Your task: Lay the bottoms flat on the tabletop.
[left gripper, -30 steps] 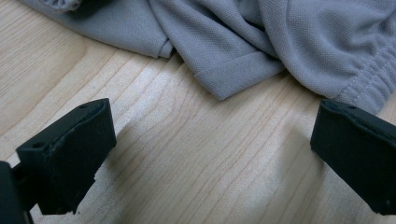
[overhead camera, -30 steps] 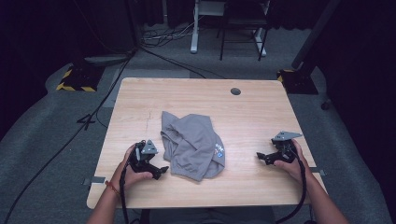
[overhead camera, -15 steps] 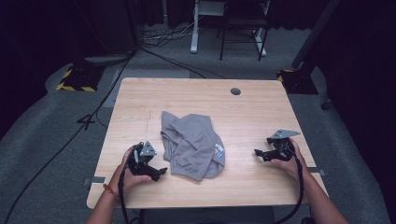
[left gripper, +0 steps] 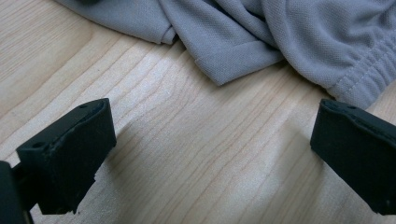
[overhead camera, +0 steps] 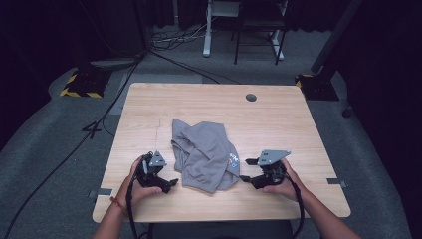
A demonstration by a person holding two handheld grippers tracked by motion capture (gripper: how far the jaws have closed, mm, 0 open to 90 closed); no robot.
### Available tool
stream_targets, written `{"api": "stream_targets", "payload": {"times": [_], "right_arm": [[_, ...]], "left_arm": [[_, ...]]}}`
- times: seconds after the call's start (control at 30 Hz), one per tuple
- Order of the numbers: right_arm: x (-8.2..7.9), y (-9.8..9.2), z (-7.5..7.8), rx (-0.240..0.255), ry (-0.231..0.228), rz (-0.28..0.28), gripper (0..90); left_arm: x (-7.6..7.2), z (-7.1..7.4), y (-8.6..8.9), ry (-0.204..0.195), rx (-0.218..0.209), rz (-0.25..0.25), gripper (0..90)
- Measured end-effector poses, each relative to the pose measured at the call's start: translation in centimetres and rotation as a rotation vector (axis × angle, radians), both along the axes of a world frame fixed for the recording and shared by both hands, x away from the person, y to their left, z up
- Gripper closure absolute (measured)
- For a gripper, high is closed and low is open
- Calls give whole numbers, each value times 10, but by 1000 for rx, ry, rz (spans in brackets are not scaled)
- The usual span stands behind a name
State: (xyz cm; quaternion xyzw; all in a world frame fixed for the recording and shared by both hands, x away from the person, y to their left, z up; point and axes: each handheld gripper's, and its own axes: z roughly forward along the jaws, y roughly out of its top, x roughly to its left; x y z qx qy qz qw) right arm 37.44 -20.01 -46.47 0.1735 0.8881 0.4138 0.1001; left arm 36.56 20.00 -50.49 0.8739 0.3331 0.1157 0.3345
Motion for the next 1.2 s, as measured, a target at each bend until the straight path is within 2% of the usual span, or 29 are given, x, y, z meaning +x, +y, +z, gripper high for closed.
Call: {"api": "stream_targets", "payload": {"times": [0.07, 0.1, 0.13, 0.17, 0.2, 0.27, 0.3, 0.37, 0.43, 0.6, 0.77, 0.8, 0.93, 1.03, 1.07, 1.1, 1.2], "right_arm": [[-6, 16, 0, -3, 11, 46, 339], [-6, 16, 0, -3, 11, 46, 339], [-8, 21, 1, 0, 7, 60, 339], [-12, 33, 3, -21, -18, 91, 338], [-12, 33, 3, -21, -18, 91, 338], [-15, 45, 2, -47, -33, 139, 395], [-16, 51, 1, -61, -20, 177, 407], [-18, 62, -2, -69, -25, 207, 420], [-21, 76, -8, -76, -14, 232, 418], [-25, 90, -17, -93, -10, 269, 408], [-25, 98, -30, -102, -14, 278, 404], [-23, 97, -32, -85, -3, 275, 407], [-22, 97, -32, -83, -14, 270, 429], [-22, 97, -33, -75, -7, 278, 473], [-20, 97, -32, -72, -2, 279, 545], [-20, 97, -32, -72, -2, 279, 545], [-18, 96, -32, -73, 4, 266, 637]], "left_arm": [[0, 0, 0, 0, 0, 4, 6], [0, 0, 0, 0, 0, 6, 6], [-1, 0, 0, 0, 0, 8, 6], [-1, 0, 0, 0, 0, 8, 6], [-1, 0, 0, 0, 0, 8, 6], [-1, 0, 0, 0, -1, 8, 6], [-1, 0, 0, 0, 0, 8, 6], [-1, 0, 0, 0, -1, 8, 6], [-1, 0, 0, 0, 0, 8, 6], [-1, 0, 0, 0, 1, 11, 6], [-1, 0, 0, -5, 6, 16, 6], [-1, 0, 0, -5, 6, 16, 6], [-1, 0, 0, -4, 5, 15, 6], [-1, 0, 0, -5, 6, 16, 6], [-1, 0, 0, -5, 6, 16, 6], [-1, 0, 0, -5, 7, 16, 6], [-1, 0, 0, -5, 7, 16, 6]]}}
